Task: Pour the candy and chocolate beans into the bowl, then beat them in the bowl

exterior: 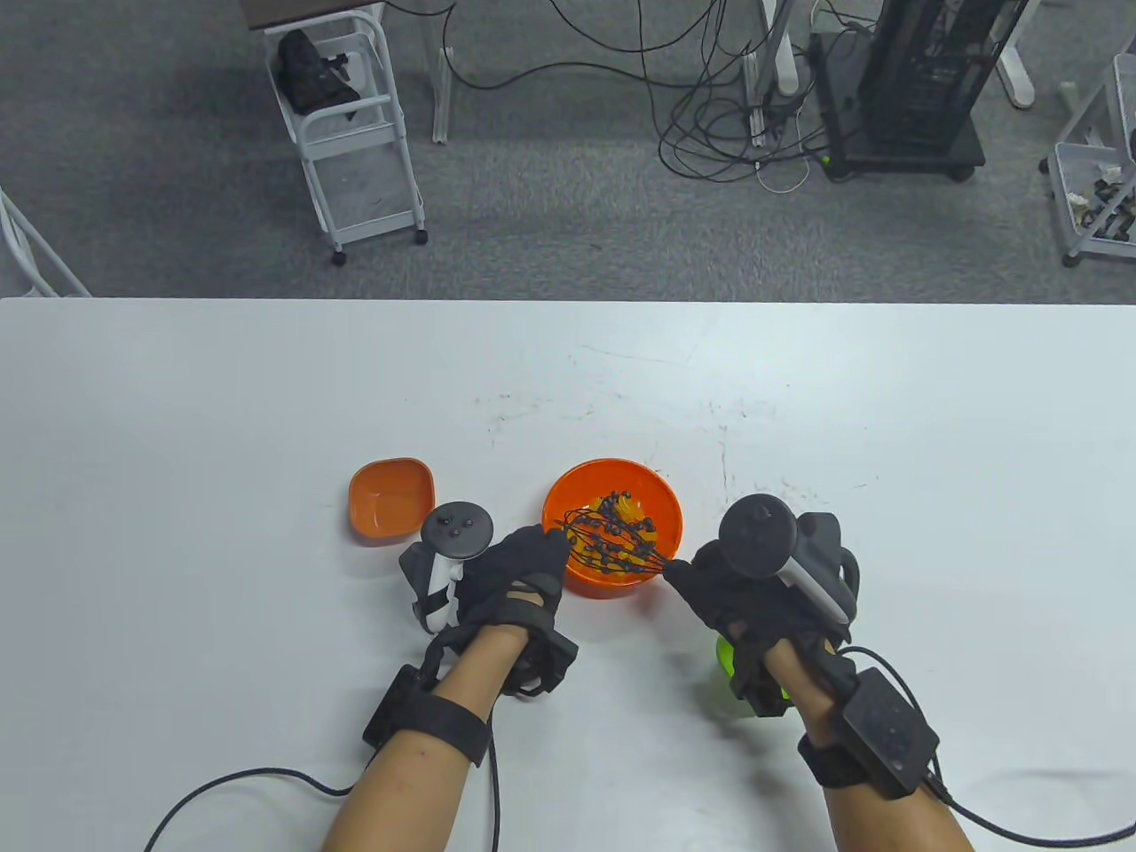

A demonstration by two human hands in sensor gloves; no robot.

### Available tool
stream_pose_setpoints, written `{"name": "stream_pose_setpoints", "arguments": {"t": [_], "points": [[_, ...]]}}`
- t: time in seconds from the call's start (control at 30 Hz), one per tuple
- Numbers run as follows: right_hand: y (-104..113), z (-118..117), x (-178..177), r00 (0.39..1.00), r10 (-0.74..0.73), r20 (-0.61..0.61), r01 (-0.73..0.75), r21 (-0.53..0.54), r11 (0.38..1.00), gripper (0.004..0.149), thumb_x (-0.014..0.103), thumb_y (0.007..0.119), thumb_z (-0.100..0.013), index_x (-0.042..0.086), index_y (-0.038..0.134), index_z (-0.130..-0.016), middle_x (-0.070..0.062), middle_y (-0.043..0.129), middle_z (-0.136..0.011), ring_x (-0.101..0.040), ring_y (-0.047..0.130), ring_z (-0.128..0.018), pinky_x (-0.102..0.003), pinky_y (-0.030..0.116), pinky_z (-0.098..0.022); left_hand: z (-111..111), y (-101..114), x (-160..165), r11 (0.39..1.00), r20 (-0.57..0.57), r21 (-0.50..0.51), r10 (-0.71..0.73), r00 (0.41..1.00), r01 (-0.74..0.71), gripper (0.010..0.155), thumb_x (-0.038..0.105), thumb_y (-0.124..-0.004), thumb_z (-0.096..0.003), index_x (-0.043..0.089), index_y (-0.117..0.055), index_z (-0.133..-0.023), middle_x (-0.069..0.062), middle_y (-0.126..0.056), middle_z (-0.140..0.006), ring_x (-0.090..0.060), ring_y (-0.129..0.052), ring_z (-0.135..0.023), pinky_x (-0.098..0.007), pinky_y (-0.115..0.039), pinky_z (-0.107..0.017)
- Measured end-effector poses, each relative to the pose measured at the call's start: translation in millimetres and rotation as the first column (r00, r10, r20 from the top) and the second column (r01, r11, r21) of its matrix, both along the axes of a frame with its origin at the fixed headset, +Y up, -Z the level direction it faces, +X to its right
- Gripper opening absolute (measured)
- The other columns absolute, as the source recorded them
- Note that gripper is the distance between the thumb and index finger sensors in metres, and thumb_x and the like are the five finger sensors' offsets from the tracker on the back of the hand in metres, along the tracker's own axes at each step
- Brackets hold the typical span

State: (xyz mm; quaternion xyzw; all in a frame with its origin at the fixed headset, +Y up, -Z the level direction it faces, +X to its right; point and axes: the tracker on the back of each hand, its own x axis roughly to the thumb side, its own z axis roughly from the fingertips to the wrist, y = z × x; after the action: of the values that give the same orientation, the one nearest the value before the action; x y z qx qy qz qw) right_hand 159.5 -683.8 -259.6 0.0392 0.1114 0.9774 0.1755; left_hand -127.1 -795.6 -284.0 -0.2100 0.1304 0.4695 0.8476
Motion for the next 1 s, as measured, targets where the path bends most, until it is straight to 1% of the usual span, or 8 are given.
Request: {"name": "stream_pose_setpoints", "arguments": {"t": [0.17, 0.23, 0.4, 0.5, 0.63, 0.7, 0.87, 1.0], "points": [[17.8, 4.5, 7.6, 0.988, 0.144, 0.059, -0.148, 0.063, 0.987, 0.058, 0.061, 0.087, -0.044, 0.012, 0.1, -0.071, -0.002, 0.103, -0.03, -0.021, 0.092, 0.002, -0.038, 0.086, 0.0, 0.3, 0.2, 0.0, 1.0, -0.001, 0.001, -0.005, 1.0, 0.005, 0.047, 0.064, -0.07, -0.0483, 0.023, -0.086, -0.065, 0.009, -0.099, -0.045, -0.014, -0.101, -0.024, -0.032, -0.091, -0.018], [18.1, 5.5, 9.4, 0.978, 0.173, 0.117, -0.182, 0.07, 0.981, 0.058, 0.061, 0.087, -0.044, 0.012, 0.099, -0.071, -0.002, 0.103, -0.03, -0.021, 0.092, 0.002, -0.038, 0.086, 0.0, 0.3, 0.4, 0.0, 1.0, 0.002, 0.005, -0.006, 1.0, 0.006, 0.047, 0.064, -0.07, -0.0481, 0.023, -0.086, -0.065, 0.009, -0.1, -0.045, -0.014, -0.101, -0.024, -0.033, -0.091, -0.018], [13.4, 3.8, 8.5, 0.963, 0.201, 0.178, -0.221, 0.104, 0.97, 0.059, 0.061, 0.083, -0.045, 0.01, 0.097, -0.072, -0.001, 0.102, -0.031, -0.019, 0.092, 0.001, -0.037, 0.086, 0.0, -0.1, 0.4, 0.5, 1.0, 0.011, 0.012, -0.013, 1.0, 0.013, 0.047, 0.064, -0.071, -0.0479, 0.022, -0.087, -0.064, 0.009, -0.1, -0.045, -0.015, -0.101, -0.023, -0.033, -0.091, -0.018], [3.4, 0.7, 6.5, 0.968, 0.172, 0.185, -0.195, 0.114, 0.974, 0.06, 0.061, 0.079, -0.046, 0.01, 0.096, -0.072, 0.0, 0.101, -0.031, -0.018, 0.092, 0.001, -0.036, 0.086, 0.001, -0.3, 0.1, 0.4, 1.0, 0.011, 0.005, -0.011, 1.0, 0.011, 0.047, 0.063, -0.071, -0.0477, 0.022, -0.087, -0.064, 0.008, -0.1, -0.044, -0.015, -0.101, -0.023, -0.033, -0.09, -0.017], [-13.7, -3.5, 1.8, 0.986, 0.037, 0.163, -0.048, 0.065, 0.997, 0.06, 0.06, 0.076, -0.047, 0.009, 0.094, -0.073, -0.001, 0.101, -0.031, -0.018, 0.092, 0.002, -0.036, 0.086, 0.001, -0.2, 0.3, 1.0, 1.0, 0.017, 0.006, -0.014, 1.0, 0.014, 0.047, 0.064, -0.071, -0.0475, 0.023, -0.087, -0.064, 0.008, -0.1, -0.044, -0.015, -0.1, -0.023, -0.033, -0.09, -0.017], [-16.8, -4.4, -1.4, 0.988, 0.03, 0.153, -0.041, 0.07, 0.997, 0.06, 0.06, 0.075, -0.047, 0.009, 0.094, -0.073, 0.0, 0.101, -0.031, -0.017, 0.092, 0.002, -0.036, 0.086, 0.001, -0.6, -0.7, -0.4, 1.0, 0.01, -0.002, 0.002, 1.0, -0.002, 0.047, 0.063, -0.071, -0.0478, 0.022, -0.087, -0.064, 0.008, -0.1, -0.045, -0.015, -0.101, -0.023, -0.033, -0.09, -0.017], [-16.8, -4.4, -6.3, 0.996, -0.029, 0.084, 0.028, 0.01, 1.0, 0.06, 0.06, 0.076, -0.047, 0.009, 0.094, -0.073, -0.001, 0.101, -0.031, -0.018, 0.092, 0.002, -0.037, 0.086, 0.001, -0.6, -0.7, 0.1, 1.0, 0.011, 0.001, -0.006, 1.0, 0.006, 0.047, 0.064, -0.07, -0.0481, 0.023, -0.087, -0.064, 0.009, -0.099, -0.045, -0.015, -0.101, -0.023, -0.033, -0.09, -0.017], [-6.8, -1.1, -5.4, 1.0, -0.003, 0.018, 0.004, -0.014, 1.0, 0.059, 0.061, 0.079, -0.047, 0.01, 0.096, -0.073, -0.001, 0.101, -0.031, -0.019, 0.092, 0.002, -0.037, 0.086, 0.001, -0.8, -1.4, -0.9, 1.0, 0.003, -0.002, 0.004, 1.0, -0.004, 0.046, 0.064, -0.071, -0.0484, 0.024, -0.086, -0.065, 0.01, -0.099, -0.045, -0.014, -0.101, -0.024, -0.033, -0.091, -0.017]]}}
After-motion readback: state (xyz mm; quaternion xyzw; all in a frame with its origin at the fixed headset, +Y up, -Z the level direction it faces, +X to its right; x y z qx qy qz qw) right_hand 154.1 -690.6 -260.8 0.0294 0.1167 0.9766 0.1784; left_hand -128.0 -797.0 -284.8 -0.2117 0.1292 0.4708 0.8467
